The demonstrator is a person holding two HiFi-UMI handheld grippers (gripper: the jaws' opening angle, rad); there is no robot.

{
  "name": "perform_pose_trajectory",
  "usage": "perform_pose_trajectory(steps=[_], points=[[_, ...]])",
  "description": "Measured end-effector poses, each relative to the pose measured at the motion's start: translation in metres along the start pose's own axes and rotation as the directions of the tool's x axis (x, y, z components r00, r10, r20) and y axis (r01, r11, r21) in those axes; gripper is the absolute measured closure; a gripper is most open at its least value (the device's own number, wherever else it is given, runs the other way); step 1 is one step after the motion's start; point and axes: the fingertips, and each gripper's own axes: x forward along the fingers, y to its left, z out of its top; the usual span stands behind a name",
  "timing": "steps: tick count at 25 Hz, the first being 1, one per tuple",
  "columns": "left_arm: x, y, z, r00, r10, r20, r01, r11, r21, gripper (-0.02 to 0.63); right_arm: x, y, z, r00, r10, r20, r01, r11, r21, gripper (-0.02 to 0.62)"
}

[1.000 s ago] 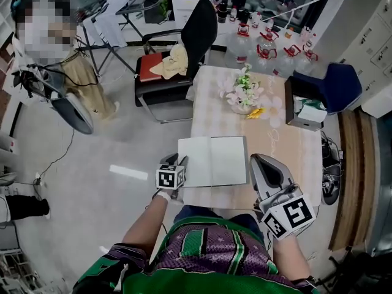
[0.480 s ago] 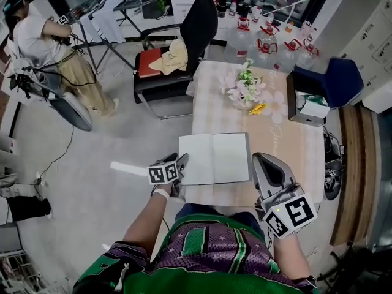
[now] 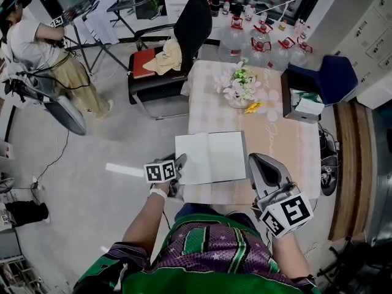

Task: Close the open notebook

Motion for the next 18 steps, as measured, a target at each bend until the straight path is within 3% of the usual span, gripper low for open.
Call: perform_pose_trajectory(steps=[12, 18], points=[[-0.025, -0.024, 0.02, 0.998, -0.016, 0.066, 0.012, 0.998, 0.058, 0.43, -0.015, 0.013, 0.006, 1.0, 0.013, -0.003, -0.013, 1.0, -0.01, 0.595], [-0.036, -0.054, 0.038, 0.992, -0.043, 0.119, 0.033, 0.996, 0.087, 0.43, -0.027, -0.001, 0.014, 1.0, 0.015, 0.023, -0.015, 1.0, -0.007, 0.595]])
